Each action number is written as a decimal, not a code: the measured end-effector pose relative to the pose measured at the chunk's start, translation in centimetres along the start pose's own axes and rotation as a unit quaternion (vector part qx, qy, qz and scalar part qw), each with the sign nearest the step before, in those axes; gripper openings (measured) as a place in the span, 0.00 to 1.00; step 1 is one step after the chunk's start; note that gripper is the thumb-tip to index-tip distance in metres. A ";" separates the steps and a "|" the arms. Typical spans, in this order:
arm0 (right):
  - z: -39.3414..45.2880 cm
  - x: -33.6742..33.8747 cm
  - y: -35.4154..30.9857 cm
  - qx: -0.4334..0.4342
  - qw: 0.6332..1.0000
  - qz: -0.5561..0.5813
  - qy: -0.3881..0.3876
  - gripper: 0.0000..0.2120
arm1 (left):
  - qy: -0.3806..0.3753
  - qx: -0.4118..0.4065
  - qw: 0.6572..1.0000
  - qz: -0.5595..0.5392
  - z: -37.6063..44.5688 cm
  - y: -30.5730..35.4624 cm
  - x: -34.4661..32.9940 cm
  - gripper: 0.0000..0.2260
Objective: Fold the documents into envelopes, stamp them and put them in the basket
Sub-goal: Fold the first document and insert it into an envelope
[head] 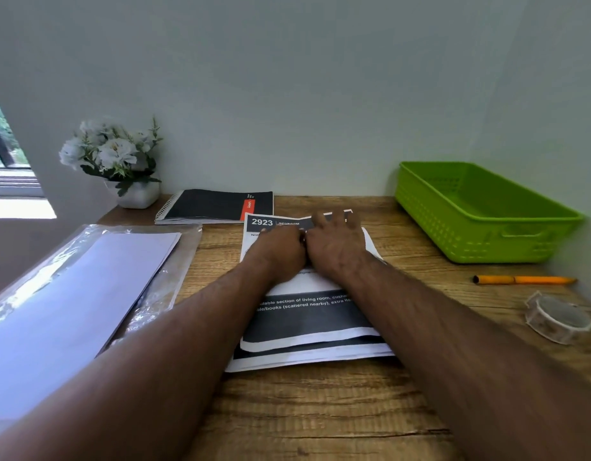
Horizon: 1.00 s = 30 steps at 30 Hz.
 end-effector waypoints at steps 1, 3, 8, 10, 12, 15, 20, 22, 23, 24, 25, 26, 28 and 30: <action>0.0 0.0 0.4 -0.011 1.000 0.017 -0.002 0.18 | -0.001 0.006 1.000 -0.002 0.0 -0.1 -0.1 0.12; 0.2 -0.2 0.9 -0.021 0.999 0.038 -0.006 0.18 | -0.002 0.018 1.000 -0.011 0.1 -0.4 -0.2 0.14; -0.2 -0.6 5.9 -0.071 0.997 0.011 -0.002 0.18 | -0.002 0.040 0.999 -0.025 -0.1 -0.6 -0.2 0.17; -0.7 -0.1 8.2 -0.084 0.996 0.011 0.026 0.17 | -0.004 0.038 0.999 -0.025 -0.1 -0.6 -0.3 0.17; -0.8 0.1 8.7 -0.088 0.996 0.013 0.032 0.17 | -0.007 0.038 0.999 -0.026 0.0 -0.7 -0.4 0.18; 0.1 -0.6 8.4 -0.140 0.990 -0.014 -0.027 0.21 | -0.008 0.031 0.999 -0.022 0.1 -0.6 -0.6 0.17; 1.5 0.3 4.2 -0.078 0.996 -0.016 0.039 0.21 | 0.003 0.003 1.000 0.000 0.4 -0.2 -0.7 0.23; 1.0 0.0 2.4 -0.033 0.997 0.027 0.069 0.19 | 0.009 -0.011 1.000 0.003 0.5 0.0 -0.7 0.27; 0.9 -0.7 2.2 -0.021 0.995 0.074 0.059 0.17 | 0.009 -0.012 1.000 0.003 0.6 0.0 -0.8 0.27; 0.8 -1.2 2.4 -0.017 0.991 0.125 0.044 0.15 | 0.006 -0.011 1.000 0.005 0.7 -0.1 -1.0 0.27; 0.7 -1.5 2.7 -0.018 0.986 0.162 0.034 0.14 | 0.002 -0.009 1.000 0.010 0.8 -0.2 -1.1 0.26; 0.7 -1.5 3.1 -0.023 0.983 0.182 0.031 0.13 | -0.001 -0.005 1.000 0.017 0.9 -0.3 -1.3 0.24; 0.5 -1.4 3.4 -0.030 0.979 0.197 0.036 0.13 | -0.008 -0.003 0.998 0.061 1.2 -0.3 -1.5 0.21; 0.3 -1.2 3.1 -0.026 0.978 0.201 0.041 0.13 | -0.008 -0.011 0.993 0.116 1.4 0.1 -1.4 0.21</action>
Point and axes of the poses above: each hand's wrist, its own z-axis towards the middle knuckle, its own x-axis out of the back of the hand, y = z × x, the point moved 9 cm from there along z, towards the middle knuckle, and after that the axes turned 15 degrees about z, right-handed, at the moved point
